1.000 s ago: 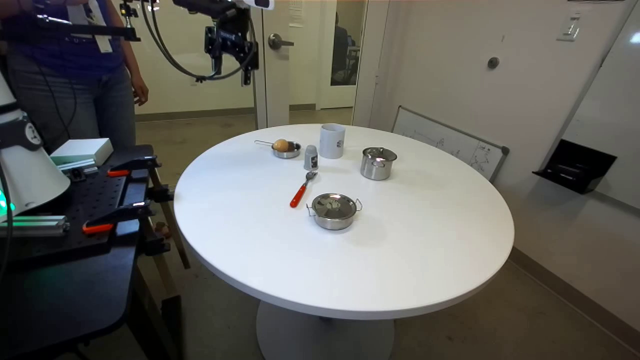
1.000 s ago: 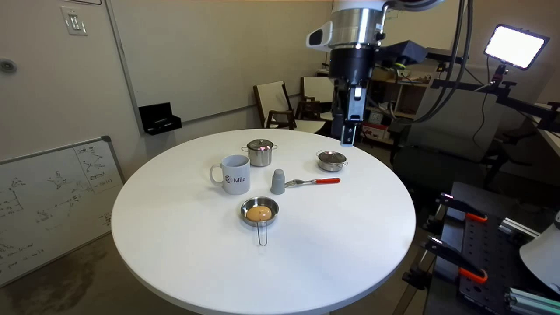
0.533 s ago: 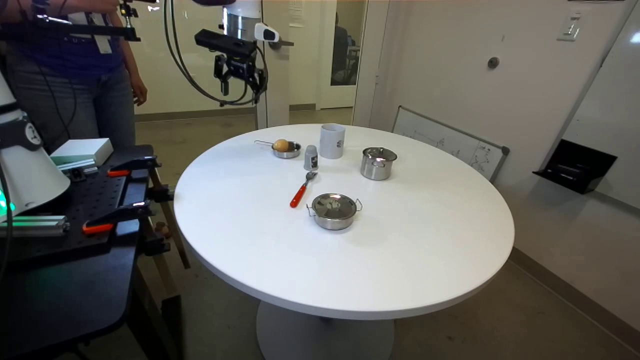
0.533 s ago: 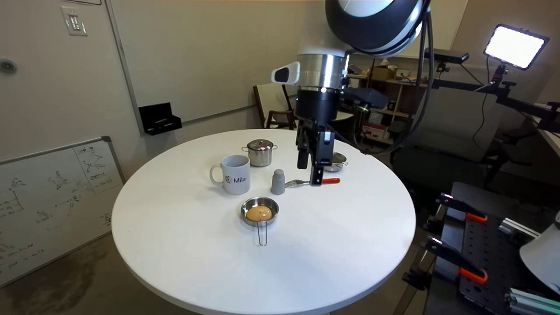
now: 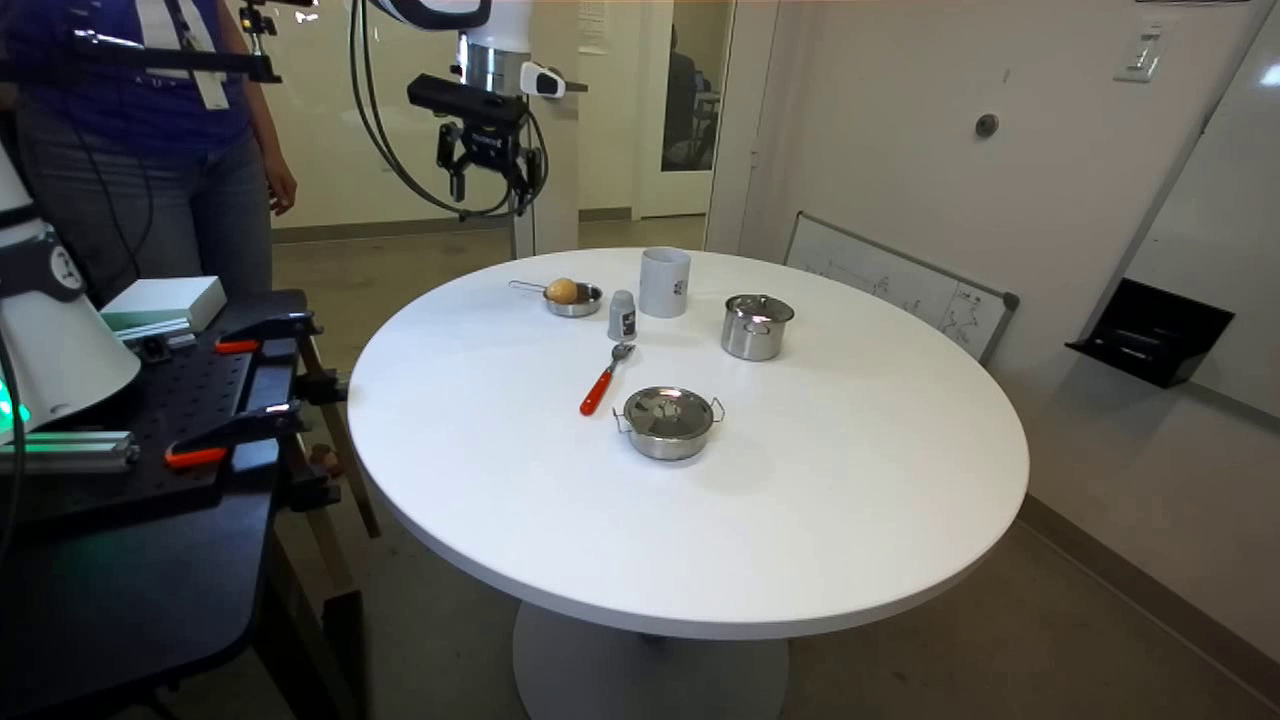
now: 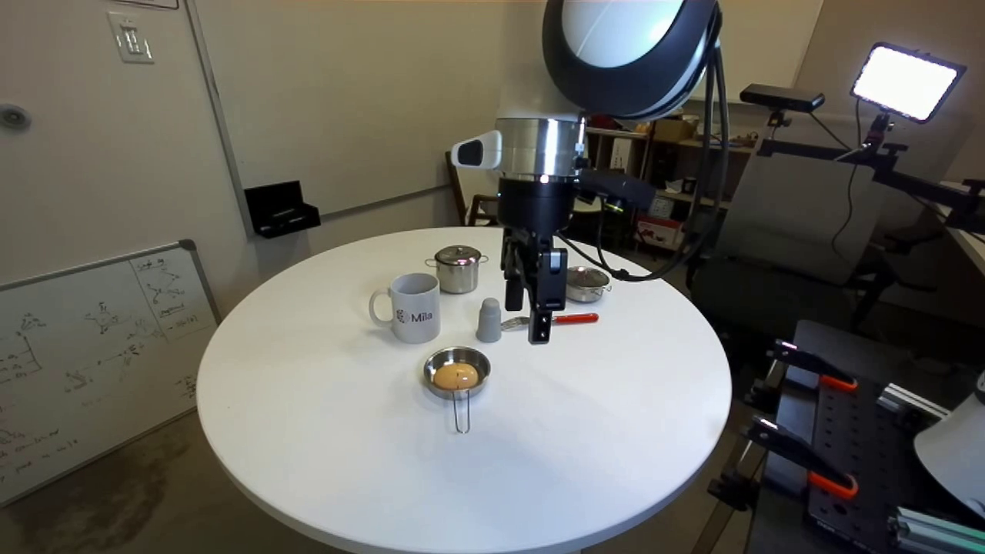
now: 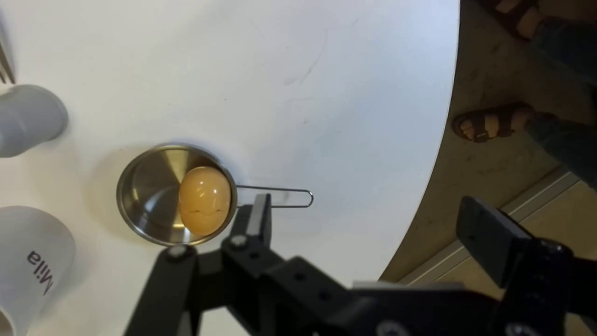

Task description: Take the egg out of the pan and place it on the table

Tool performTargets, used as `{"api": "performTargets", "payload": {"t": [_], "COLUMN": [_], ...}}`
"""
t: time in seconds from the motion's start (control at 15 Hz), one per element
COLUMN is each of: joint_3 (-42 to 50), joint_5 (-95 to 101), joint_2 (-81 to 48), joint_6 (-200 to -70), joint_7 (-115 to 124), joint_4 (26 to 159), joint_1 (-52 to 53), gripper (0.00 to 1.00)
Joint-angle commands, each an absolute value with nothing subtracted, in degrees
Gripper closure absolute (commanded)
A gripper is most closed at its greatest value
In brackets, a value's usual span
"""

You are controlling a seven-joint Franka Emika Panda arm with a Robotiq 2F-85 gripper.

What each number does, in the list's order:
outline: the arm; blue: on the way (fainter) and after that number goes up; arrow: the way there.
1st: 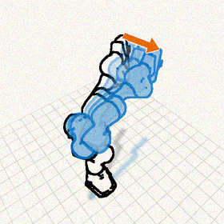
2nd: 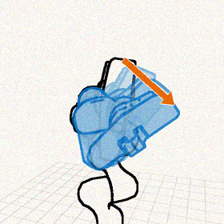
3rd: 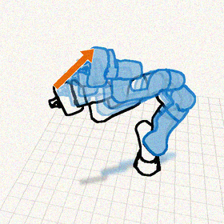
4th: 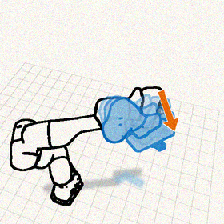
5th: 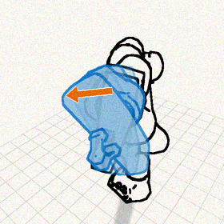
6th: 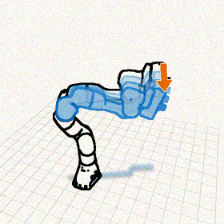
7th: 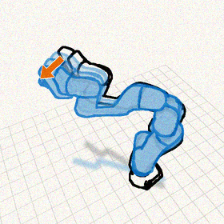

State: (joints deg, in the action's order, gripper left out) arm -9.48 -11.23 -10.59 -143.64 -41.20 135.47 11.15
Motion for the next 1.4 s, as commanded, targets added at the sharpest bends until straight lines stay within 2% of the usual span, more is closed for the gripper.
{"api": "performTargets", "payload": {"t": [0.0,0.8,1.33], "joint_3": [-12.0,-17.3,-14.5], "joint_5": [-14.0,-11.0,1.2], "joint_2": [-10.5,-25.7,-33.4], "joint_6": [-146.1,-161.8,-167.8], "joint_7": [-43.5,-48.9,-43.2], "joint_4": [136.0,129.1,122.5], "joint_1": [8.2,3.5,4.5], "gripper": [0.0,0.0,0.0]}}
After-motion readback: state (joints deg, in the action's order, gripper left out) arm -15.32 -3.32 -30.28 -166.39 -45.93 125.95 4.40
